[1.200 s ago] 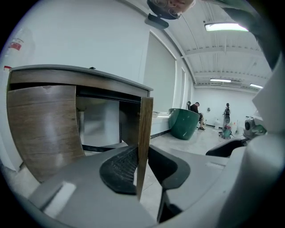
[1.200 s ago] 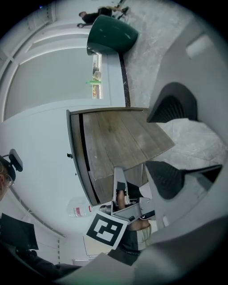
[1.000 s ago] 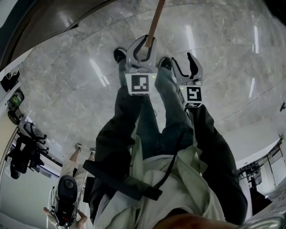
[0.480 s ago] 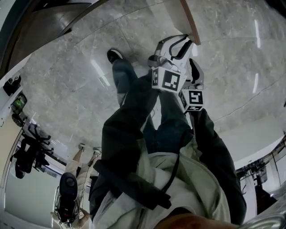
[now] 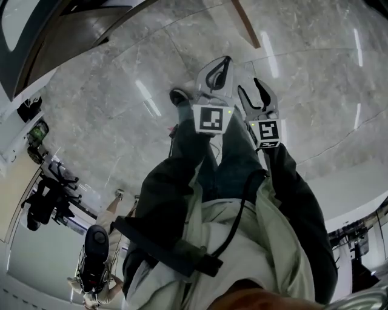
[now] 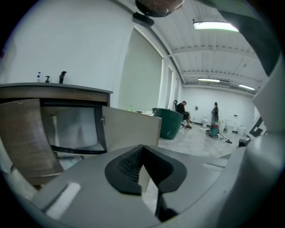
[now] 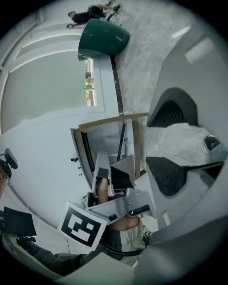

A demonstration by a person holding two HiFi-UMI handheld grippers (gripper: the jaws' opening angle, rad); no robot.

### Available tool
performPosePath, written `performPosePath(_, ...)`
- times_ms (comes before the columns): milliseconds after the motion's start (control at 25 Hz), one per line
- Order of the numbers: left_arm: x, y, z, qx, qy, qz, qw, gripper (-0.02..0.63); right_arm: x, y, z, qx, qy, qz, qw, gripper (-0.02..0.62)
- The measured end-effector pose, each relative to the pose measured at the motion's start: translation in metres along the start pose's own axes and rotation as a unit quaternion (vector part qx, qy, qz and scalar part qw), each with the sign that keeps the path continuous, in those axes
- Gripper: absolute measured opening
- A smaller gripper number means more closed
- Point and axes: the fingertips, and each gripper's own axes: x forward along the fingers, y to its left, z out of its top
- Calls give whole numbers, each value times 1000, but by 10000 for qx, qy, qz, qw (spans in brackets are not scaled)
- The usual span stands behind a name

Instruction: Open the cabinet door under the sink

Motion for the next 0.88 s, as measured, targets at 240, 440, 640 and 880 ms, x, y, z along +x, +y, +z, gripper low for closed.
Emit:
performPosePath(240,-120,60,8,-586,419,931,9930,6,-20,48,18,-648,-92,316,9974,3)
performPosePath(440,-212,72,22,-897,611,1308,9854,6,-38,94,51,-1047,-220,730,9916,3)
performPosePath(640,-264,74,50,-1089,415,1703,9785,6,-53,132,94,-1113,-417,816,9896,2)
performPosePath(880,-293,62,70,-1539,79,1739,9726,6,-70,158,113,-940,-371,795,9917,2)
